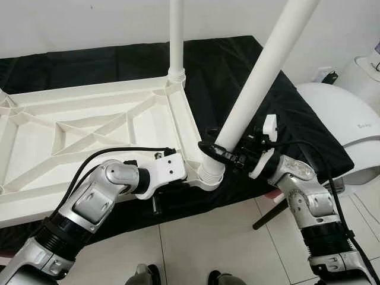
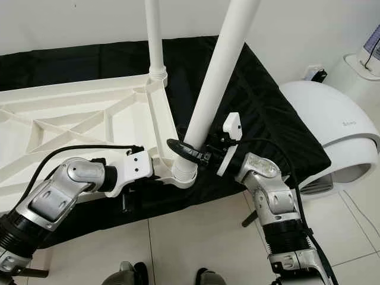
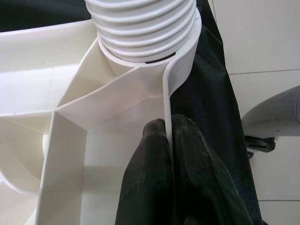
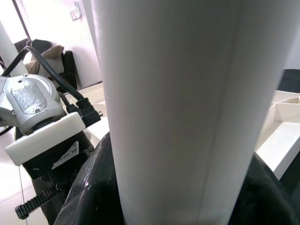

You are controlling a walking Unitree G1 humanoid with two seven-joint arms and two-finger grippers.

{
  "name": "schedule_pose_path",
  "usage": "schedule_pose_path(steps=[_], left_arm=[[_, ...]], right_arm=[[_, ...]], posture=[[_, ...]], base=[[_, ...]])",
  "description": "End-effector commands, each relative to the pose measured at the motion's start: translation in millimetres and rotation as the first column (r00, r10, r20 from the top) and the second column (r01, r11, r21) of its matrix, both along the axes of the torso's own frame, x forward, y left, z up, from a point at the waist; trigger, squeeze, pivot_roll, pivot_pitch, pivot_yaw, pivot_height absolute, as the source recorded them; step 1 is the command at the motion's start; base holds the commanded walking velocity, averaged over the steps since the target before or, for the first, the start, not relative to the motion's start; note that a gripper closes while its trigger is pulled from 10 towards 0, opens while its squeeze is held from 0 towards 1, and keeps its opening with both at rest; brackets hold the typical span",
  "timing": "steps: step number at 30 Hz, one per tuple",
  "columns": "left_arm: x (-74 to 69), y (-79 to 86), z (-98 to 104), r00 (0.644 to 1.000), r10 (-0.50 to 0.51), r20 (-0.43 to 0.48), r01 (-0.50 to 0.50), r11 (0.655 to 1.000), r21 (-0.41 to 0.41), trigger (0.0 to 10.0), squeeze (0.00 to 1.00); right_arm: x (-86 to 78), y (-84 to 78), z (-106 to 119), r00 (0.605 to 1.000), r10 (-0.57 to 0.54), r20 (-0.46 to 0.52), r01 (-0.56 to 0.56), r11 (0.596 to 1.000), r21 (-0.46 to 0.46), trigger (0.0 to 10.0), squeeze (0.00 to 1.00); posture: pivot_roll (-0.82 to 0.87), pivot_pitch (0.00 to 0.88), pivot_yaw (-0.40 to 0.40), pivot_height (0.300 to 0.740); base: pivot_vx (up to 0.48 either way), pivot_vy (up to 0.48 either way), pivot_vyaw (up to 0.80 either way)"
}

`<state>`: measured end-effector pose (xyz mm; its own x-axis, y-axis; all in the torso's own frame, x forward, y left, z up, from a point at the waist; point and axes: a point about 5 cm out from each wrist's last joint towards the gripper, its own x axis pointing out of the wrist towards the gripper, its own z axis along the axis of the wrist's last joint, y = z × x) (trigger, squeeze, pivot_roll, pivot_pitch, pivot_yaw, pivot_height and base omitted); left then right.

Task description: Building children table

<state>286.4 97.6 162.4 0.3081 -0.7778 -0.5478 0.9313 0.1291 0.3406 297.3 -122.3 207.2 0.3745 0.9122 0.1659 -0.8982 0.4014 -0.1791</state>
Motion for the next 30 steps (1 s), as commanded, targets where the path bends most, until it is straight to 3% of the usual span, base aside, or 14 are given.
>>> schedule_pose_path(steps=[1, 23, 30], left_arm=[[-1.9, 15.9, -22, 0.995, 0.079, -0.069, -0.072, 0.993, 0.095, 10.0, 0.0], [-2.6, 14.1, -22, 0.994, 0.083, -0.072, -0.076, 0.993, 0.088, 10.0, 0.0], [-2.4, 14.2, -21, 0.994, 0.082, -0.073, -0.076, 0.993, 0.087, 10.0, 0.0]], right_arm=[[-6.4, 3.9, -14, 0.999, 0.028, -0.044, -0.03, 0.998, -0.051, 10.0, 0.0], [-33.8, 18.2, -21, 0.99, 0.127, -0.064, -0.13, 0.99, -0.054, 10.0, 0.0], [-22.5, 11.3, -21, 0.998, 0.044, -0.053, -0.047, 0.998, -0.05, 10.0, 0.0]], posture=[[-0.01, 0.194, 0.014, 0.74], [-0.01, 0.213, 0.009, 0.74], [-0.01, 0.212, 0.01, 0.74]], base=[[0.0, 0.0, 0.0], [0.0, 0.0, 0.0], [0.0, 0.0, 0.0]])
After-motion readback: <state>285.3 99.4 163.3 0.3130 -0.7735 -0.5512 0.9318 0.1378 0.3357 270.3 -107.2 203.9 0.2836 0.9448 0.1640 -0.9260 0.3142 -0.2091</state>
